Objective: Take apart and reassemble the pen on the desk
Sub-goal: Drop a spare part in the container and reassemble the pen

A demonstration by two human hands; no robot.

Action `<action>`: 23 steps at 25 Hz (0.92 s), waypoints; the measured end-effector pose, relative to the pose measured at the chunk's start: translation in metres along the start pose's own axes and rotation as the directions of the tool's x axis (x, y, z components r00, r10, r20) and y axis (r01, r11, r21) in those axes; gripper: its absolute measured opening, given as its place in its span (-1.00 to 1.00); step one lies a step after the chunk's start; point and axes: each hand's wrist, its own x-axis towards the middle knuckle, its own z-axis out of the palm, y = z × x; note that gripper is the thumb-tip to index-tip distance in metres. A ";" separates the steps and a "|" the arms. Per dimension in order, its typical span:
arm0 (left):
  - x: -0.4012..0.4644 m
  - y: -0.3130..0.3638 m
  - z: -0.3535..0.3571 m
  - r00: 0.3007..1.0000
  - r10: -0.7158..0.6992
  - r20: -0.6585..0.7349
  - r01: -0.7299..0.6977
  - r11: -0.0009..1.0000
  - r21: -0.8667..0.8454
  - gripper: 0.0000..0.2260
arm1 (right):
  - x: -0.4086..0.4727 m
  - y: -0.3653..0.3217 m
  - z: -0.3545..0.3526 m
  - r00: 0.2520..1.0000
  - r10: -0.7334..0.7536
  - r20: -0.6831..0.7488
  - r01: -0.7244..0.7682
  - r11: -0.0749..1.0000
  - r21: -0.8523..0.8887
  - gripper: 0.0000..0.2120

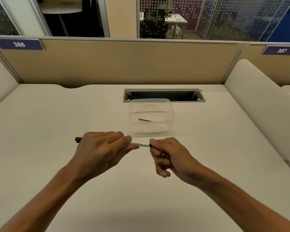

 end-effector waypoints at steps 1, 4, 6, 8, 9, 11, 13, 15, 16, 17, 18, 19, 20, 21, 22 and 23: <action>0.001 0.000 -0.001 1.000 -0.021 0.015 0.022 0.999 -0.035 -0.75 | -0.001 -0.001 0.001 0.998 -0.049 -0.026 0.046 0.996 -0.080 -0.56; 0.005 -0.001 -0.004 0.990 -0.122 0.069 0.133 0.976 -0.174 -0.67 | -0.005 0.004 0.000 0.861 -0.507 -0.025 0.328 0.593 -0.735 -0.73; 0.004 -0.002 -0.005 0.977 -0.179 0.113 0.202 0.948 -0.247 -0.64 | -0.006 0.004 -0.004 0.742 -0.649 0.171 0.334 0.137 -0.933 -0.80; 0.003 -0.004 -0.006 0.959 -0.219 0.178 0.269 0.902 -0.339 -0.63 | -0.006 0.003 -0.008 0.700 -0.654 0.287 0.342 -0.046 -0.939 -0.78; 0.003 -0.005 -0.006 0.949 -0.235 0.212 0.302 0.870 -0.389 -0.64 | -0.006 0.002 -0.009 0.693 -0.648 0.316 0.359 -0.069 -0.931 -0.78; 0.003 -0.005 -0.006 0.937 -0.250 0.245 0.339 0.823 -0.455 -0.67 | -0.006 0.000 -0.011 0.706 -0.623 0.336 0.399 -0.041 -0.916 -0.78; 0.004 -0.003 -0.006 0.951 -0.234 0.204 0.303 0.841 -0.447 -0.69 | -0.006 0.000 -0.010 0.746 -0.602 0.285 0.426 0.102 -0.899 -0.79; 0.005 0.000 -0.007 0.979 -0.177 0.105 0.202 0.924 -0.325 -0.70 | -0.006 0.002 -0.007 0.837 -0.530 0.138 0.421 0.461 -0.781 -0.76; 0.005 0.001 -0.007 0.989 -0.133 0.069 0.146 0.960 -0.238 -0.71 | -0.005 0.002 -0.005 0.897 -0.439 0.058 0.380 0.696 -0.610 -0.72; 0.004 0.002 -0.006 0.995 -0.085 0.051 0.092 0.984 -0.154 -0.72 | -0.005 0.001 -0.003 0.952 -0.306 0.014 0.287 0.876 -0.388 -0.67; 0.004 0.002 -0.005 0.998 -0.041 0.045 0.044 0.995 -0.089 -0.73 | -0.004 0.000 -0.002 0.986 -0.167 0.015 0.167 0.966 -0.198 -0.63; 0.004 0.001 -0.005 0.999 -0.013 0.048 0.015 0.998 -0.057 -0.72 | -0.004 -0.001 -0.002 0.998 -0.063 0.024 0.065 0.994 -0.083 -0.60; 0.005 0.001 -0.005 0.998 -0.007 0.059 0.010 0.998 -0.055 -0.72 | -0.004 -0.001 -0.003 1.000 -0.002 0.025 0.003 0.999 -0.041 -0.58; 0.006 0.001 -0.005 0.997 -0.018 0.072 0.023 0.997 -0.074 -0.71 | -0.004 -0.001 -0.002 1.000 -0.003 0.005 0.003 0.998 -0.069 -0.58; 0.007 0.001 -0.005 0.996 -0.039 0.084 0.047 0.994 -0.102 -0.70 | -0.005 0.001 -0.002 0.996 -0.077 -0.038 0.069 0.981 -0.184 -0.59; 0.008 0.001 -0.005 0.993 -0.065 0.096 0.078 0.988 -0.134 -0.69 | -0.006 0.003 -0.002 0.970 -0.229 -0.079 0.181 0.901 -0.395 -0.62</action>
